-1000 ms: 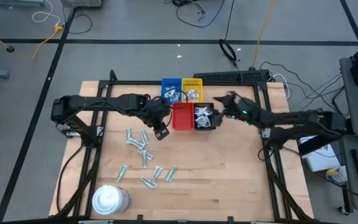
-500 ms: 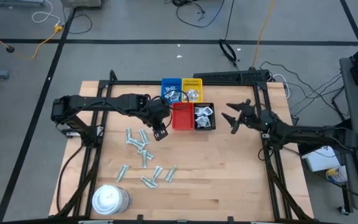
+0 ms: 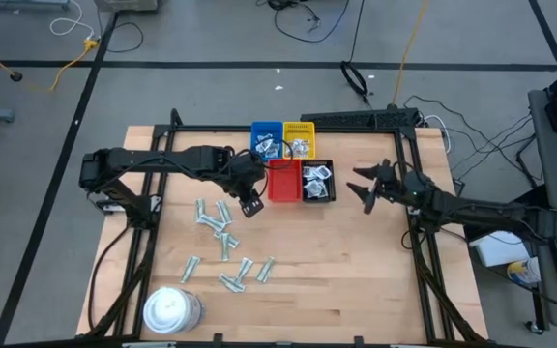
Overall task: Pick & Place First Aid Supplies
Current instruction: Put the bandage pack into the red bin
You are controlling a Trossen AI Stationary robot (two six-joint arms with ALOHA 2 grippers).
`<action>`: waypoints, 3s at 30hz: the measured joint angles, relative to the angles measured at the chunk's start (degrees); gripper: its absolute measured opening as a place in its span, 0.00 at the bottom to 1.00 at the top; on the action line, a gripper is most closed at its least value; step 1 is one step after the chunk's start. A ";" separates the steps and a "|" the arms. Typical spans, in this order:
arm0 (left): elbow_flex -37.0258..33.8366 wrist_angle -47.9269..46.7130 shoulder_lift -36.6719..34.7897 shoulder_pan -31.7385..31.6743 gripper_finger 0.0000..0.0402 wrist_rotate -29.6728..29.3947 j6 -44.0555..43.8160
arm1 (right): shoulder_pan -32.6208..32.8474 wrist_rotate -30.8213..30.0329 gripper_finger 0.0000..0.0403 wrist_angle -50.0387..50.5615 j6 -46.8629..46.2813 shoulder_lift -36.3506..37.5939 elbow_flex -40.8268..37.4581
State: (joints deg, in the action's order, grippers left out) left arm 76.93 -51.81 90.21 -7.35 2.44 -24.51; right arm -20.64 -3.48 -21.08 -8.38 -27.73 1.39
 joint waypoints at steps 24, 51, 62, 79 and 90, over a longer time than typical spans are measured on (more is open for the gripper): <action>-0.01 2.52 0.00 0.00 0.36 5.33 0.20 | -0.02 2.29 0.64 20.29 0.07 21.11 -0.07; -0.04 4.09 0.00 0.68 0.36 14.66 -20.98 | -0.02 2.05 0.64 15.69 3.50 20.71 -0.11; -0.07 -23.11 0.52 3.52 0.36 9.32 -43.39 | -0.02 2.07 0.65 15.52 3.50 20.71 -0.11; -6.52 -24.14 0.52 16.36 0.51 12.09 -58.49 | -0.02 2.10 0.64 15.52 3.51 20.71 -0.11; -18.23 -15.25 -1.09 23.54 0.79 21.12 -59.25 | -0.01 2.10 0.65 15.52 3.52 20.70 -0.11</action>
State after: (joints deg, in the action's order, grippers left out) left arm 58.70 -67.07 89.13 16.18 23.55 -83.76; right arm -20.66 -1.39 -5.56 -4.86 -7.03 1.28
